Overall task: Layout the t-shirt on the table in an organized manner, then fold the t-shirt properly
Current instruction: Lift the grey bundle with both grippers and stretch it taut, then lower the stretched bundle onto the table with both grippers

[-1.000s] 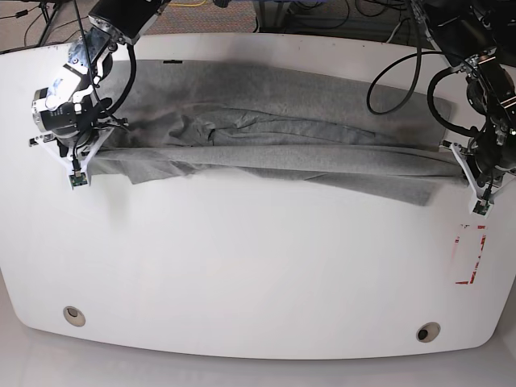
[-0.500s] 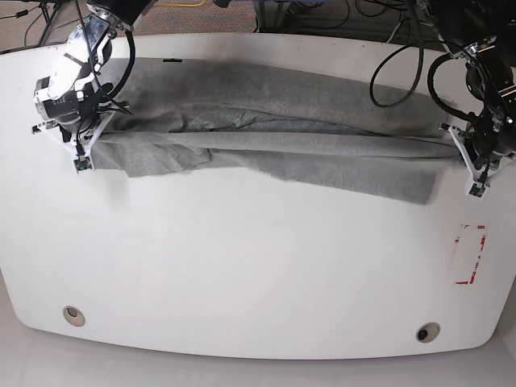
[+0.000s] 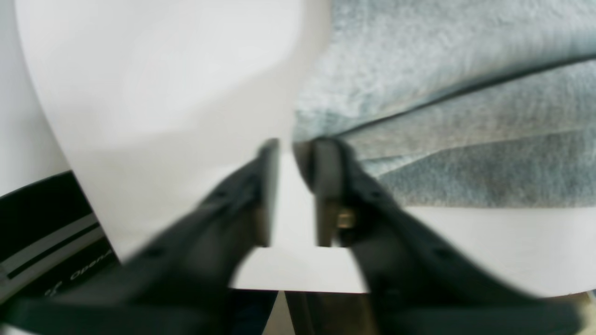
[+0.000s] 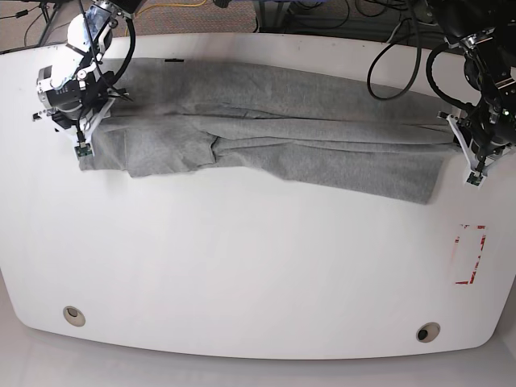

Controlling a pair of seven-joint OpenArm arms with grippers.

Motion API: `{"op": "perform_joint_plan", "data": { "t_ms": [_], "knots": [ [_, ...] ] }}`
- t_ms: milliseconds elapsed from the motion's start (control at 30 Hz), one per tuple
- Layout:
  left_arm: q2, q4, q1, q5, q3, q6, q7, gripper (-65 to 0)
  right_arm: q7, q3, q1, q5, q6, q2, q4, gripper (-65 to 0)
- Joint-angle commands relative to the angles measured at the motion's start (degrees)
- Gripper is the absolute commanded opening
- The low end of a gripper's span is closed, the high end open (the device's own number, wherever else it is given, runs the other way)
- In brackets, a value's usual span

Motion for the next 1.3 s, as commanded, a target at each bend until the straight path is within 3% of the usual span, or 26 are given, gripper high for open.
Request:
{"op": "perform_joint_plan", "data": {
  "t_ms": [0, 67, 200, 367, 567, 700, 900, 1033, 1267],
  "knots": [
    [-1.2, 0.8, -0.7, 0.3, -0.3, -0.1, -0.4, -38.1, 0.6, 0.3, -0.1, -0.5, -0.1, 0.8, 1.0, -25.0],
    [-1.3, 0.8, -0.7, 0.3, -0.3, -0.1, -0.3, -34.0, 0.6, 0.3, -0.7, -0.2, -0.1, 0.9, 1.0, -17.9],
    [-1.4, 1.2, -0.7, 0.0, -0.4, -0.1, 0.0, -32.5, 0.6, 0.4, -0.9, -0.1, -0.1, 1.3, 1.1, -13.6],
    [-1.2, 3.6, -1.2, -0.5, -0.6, -0.1, 0.8, -32.4, 0.7, 3.1, 1.1, 0.0, -0.1, 1.1, 1.2, -17.1],
    [-0.8, 6.5, -4.6, -6.0, -0.4, -0.1, 0.9, -32.5, 0.7, 4.3, 6.3, 0.0, -0.1, 0.6, 1.0, -22.0],
    [0.4, 6.3, -7.5, -8.1, -0.3, -0.1, 0.9, -32.5, 0.7, 4.2, 10.0, 0.1, -0.1, -1.8, 0.9, -23.9],
    [5.8, 3.3, -10.2, -3.9, 1.5, -0.1, -0.3, -32.5, 0.8, 3.9, 12.9, 0.0, -0.1, -5.0, -1.5, -25.0],
    [6.5, 0.0, -10.0, -0.7, 3.6, -0.1, -2.5, -32.5, 1.6, 2.3, 12.7, 0.0, -0.1, -6.6, -3.0, -25.0],
    [8.0, -9.8, -7.1, 5.0, 5.1, -0.1, -12.3, -32.5, 9.4, 1.3, 8.5, 0.0, -0.1, -7.3, -8.6, -25.2]
  ]
}}
